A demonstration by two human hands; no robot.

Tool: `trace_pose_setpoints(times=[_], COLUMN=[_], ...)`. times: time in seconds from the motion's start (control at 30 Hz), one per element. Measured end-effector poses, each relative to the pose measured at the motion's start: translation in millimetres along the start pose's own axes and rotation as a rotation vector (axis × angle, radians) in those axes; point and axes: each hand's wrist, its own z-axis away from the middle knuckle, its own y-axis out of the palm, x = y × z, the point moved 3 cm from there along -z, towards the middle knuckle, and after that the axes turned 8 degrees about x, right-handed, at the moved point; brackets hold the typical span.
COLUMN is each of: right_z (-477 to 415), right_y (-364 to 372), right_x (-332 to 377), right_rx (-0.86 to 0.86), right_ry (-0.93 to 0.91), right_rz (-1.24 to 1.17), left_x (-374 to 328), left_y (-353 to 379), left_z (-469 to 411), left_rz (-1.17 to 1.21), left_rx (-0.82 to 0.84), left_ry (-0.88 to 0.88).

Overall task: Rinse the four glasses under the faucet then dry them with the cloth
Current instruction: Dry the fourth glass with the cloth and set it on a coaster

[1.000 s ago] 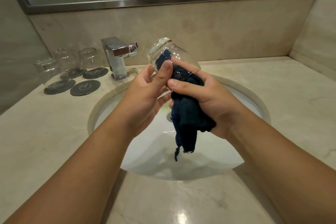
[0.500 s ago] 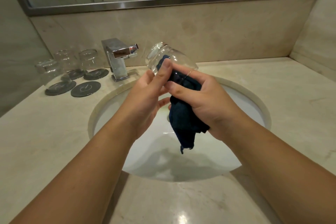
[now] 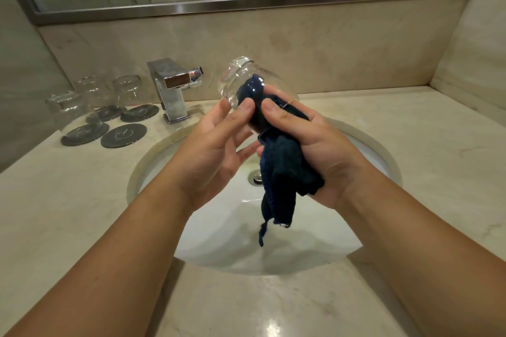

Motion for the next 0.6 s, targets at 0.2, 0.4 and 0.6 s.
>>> trace_pose_setpoints(times=[0.2,0.4,0.6], right_z=[-1,-4,-1], right_y=[-3,-3,3], right_x=[-3,-12,-4], right_rx=[-0.024,-0.042,0.034], right_ry=[0.002,-0.012,0.068], right_rz=[0.207,0.293,0.005], left_x=[1,6,2], left_y=[6,3,-1], left_z=[1,-2,-1], left_rz=[-0.026,-0.075,0.019], left_rx=[-0.090,-0.084,-0.003], left_ry=[-0.079,-0.084,-0.021])
